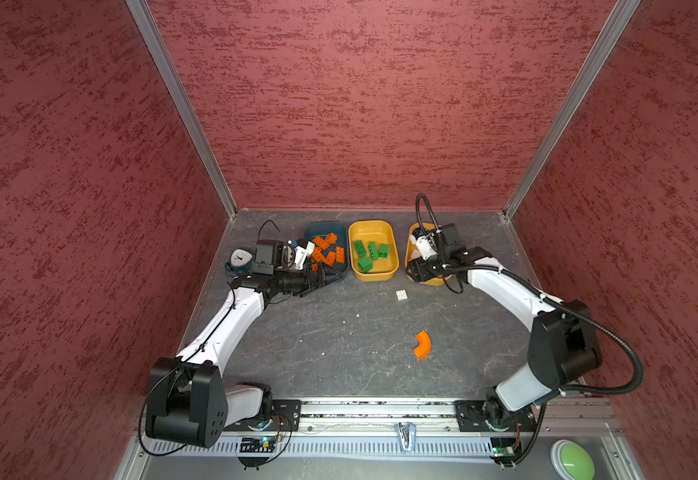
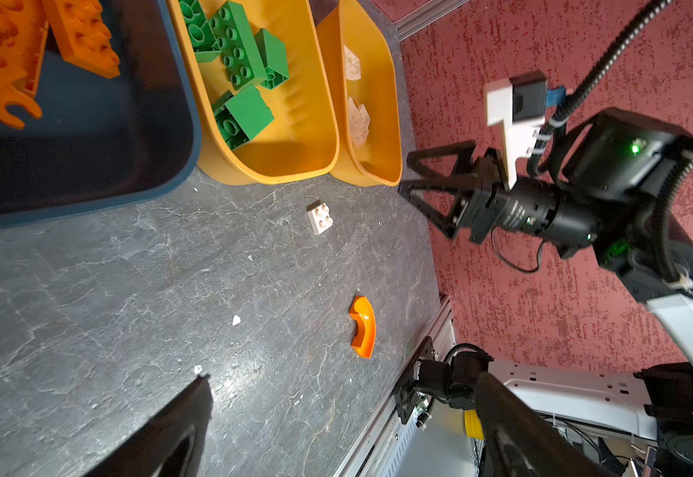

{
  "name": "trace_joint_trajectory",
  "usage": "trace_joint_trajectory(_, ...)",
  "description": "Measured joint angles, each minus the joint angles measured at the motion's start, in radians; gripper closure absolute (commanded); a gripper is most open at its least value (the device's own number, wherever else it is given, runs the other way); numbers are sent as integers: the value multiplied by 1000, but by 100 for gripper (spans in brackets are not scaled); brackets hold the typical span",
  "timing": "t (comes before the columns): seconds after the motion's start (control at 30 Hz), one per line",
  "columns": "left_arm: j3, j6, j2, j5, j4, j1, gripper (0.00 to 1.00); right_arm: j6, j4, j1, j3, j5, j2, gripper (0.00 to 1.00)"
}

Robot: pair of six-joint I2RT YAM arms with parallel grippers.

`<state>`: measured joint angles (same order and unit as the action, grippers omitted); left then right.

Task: Sort the legos into containers by color
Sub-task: Place the lego in the container, then pick up the lego from the center of the table.

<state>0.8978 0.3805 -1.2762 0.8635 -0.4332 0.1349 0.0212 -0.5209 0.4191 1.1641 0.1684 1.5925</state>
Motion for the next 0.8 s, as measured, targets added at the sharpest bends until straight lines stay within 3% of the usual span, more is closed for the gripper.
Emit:
trace_joint_trajectory(0.2,0,-2,-12,0,3,0,1,-143,27,130,-61,-92,67,35)
trace_joint_trajectory(0.5,0,-16,5,0,-11,-16,1,-216,54,168,-52,-240,231,43)
trace_joint_trajectory(0.8,0,-21,11,0,-14,-19,1,-219,68,169,-5,-287,279,76)
